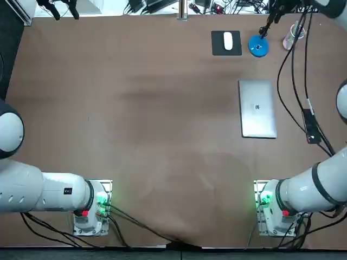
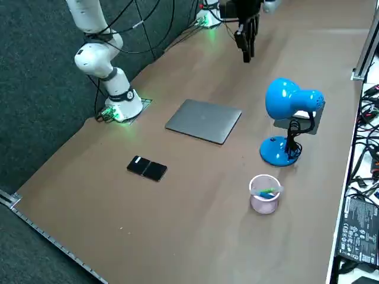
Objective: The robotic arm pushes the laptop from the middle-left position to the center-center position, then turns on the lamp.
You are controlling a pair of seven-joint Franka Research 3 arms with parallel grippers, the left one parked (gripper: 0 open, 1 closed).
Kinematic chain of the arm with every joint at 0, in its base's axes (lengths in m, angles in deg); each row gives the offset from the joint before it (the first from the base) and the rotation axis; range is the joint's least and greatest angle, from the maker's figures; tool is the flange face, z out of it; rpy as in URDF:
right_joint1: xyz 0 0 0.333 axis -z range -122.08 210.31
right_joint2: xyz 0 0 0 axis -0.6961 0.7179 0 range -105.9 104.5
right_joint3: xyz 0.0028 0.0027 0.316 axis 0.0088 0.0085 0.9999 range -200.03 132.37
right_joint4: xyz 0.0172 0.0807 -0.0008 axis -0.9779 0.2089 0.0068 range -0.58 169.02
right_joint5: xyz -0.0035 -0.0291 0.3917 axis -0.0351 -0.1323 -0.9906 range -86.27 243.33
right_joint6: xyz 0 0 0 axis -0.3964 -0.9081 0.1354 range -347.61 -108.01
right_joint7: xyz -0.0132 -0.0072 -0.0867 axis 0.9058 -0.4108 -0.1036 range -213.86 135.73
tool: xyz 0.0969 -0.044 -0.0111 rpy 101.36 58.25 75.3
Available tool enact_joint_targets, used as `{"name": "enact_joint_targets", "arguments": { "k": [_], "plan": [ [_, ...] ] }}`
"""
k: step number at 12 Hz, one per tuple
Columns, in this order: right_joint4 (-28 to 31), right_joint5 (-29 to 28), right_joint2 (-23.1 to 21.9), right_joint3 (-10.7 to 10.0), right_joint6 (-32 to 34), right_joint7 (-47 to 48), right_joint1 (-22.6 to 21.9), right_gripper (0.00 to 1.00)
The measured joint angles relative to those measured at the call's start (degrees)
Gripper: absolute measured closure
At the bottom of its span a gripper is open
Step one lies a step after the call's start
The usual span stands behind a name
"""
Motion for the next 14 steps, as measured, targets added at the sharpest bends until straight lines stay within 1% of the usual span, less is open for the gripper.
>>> {"name": "enact_joint_targets", "arguments": {
  "k": [1, 2, 3, 4, 7, 8, 10, 12, 14],
  "plan": [
    [0.0, -0.4, -1.1, -0.1, 0.8, -0.5, 0.1, 0.78],
    [0.1, -0.6, -2.3, -0.2, 2.2, -0.9, 0.5, 0.70],
    [0.1, -0.7, -3.5, -0.2, 3.6, -1.2, 1.0, 0.59],
    [0.1, -0.8, -6.2, -0.3, 7.1, -1.4, 2.0, 0.37],
    [0.4, -0.9, -10.6, -0.3, 11.1, -1.4, 3.2, 0.03],
    [0.8, -0.9, -12.0, -0.3, 11.9, -1.4, 3.4, 0.00],
    [2.5, -0.9, -14.7, -0.3, 12.6, -1.4, 3.6, 0.00],
    [5.6, -0.9, -17.4, -0.4, 12.7, -1.2, 3.6, 0.00],
    [9.0, -0.9, -20.0, -0.9, 12.7, -1.2, 3.6, 0.00]
  ]
}}
